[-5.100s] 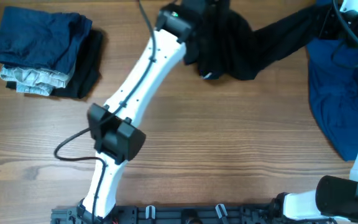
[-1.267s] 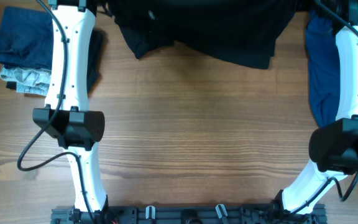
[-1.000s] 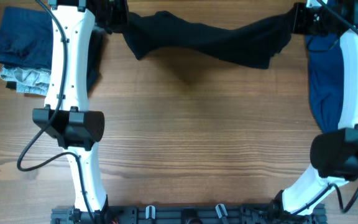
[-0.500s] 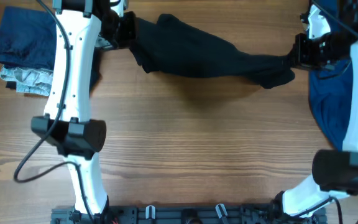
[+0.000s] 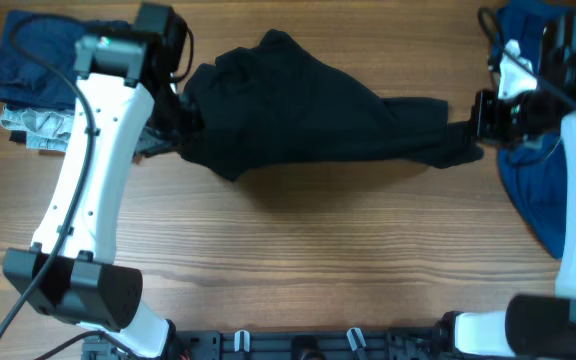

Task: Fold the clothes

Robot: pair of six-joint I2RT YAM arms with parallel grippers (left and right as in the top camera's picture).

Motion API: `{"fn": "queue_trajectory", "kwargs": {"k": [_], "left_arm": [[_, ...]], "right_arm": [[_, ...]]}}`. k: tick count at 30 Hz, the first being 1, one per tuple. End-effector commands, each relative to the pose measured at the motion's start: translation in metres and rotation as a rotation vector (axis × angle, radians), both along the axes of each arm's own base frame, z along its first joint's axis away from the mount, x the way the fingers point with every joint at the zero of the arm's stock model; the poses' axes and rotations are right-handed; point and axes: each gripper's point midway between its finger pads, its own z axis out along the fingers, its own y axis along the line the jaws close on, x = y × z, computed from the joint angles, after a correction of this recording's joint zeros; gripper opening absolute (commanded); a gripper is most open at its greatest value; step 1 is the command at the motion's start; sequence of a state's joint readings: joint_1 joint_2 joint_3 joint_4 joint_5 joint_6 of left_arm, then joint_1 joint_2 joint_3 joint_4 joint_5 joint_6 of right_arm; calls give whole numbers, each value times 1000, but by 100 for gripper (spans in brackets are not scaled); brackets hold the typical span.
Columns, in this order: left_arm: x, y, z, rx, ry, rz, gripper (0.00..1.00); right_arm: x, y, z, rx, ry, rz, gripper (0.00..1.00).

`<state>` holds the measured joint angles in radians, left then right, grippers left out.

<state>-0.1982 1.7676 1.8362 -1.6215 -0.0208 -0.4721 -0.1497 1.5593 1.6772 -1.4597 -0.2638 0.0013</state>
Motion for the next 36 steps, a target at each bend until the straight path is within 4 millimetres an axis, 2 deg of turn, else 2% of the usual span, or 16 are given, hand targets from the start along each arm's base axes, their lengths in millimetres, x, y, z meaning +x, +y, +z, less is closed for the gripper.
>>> {"fn": "queue_trajectory", "kwargs": {"k": [1,5,9,12,21,24,26,27,29,31,34,36], "left_arm": [[-16,-5,-14,3,38,15,4],[-37,-18,-43,-14,139,-18,4],[-54,-32,-63,-43,209,-43,4],[-64,-35,-76,-33,244,-42,4],[-104,-30,-138,-17,363,-7,4],[-109,-28,-147,-16,374,-6,4],[-108,-29,-147,-22,370,-9,6],[-109,-32,-147,-39,372,-33,13],[-110,-36,-147,-72,378,-69,38],[-110,-36,-146,-73,379,-69,51],[-110,-36,-146,-72,378,-68,66],[-110,-36,-144,-74,371,-68,70]], "right_arm": [[-33,-3,-16,-14,22,-87,4],[-58,9,-62,51,145,-92,4],[-69,11,-92,66,217,-146,4],[-75,12,-101,70,242,-156,4],[-95,16,-129,87,325,-184,4],[-94,16,-131,90,329,-207,5],[-95,17,-131,91,330,-210,10],[-95,17,-131,93,334,-212,14],[-96,19,-130,106,337,-206,31],[-97,21,-130,118,340,-202,35],[-98,22,-129,121,344,-202,37],[-96,22,-129,122,339,-204,37]]}}
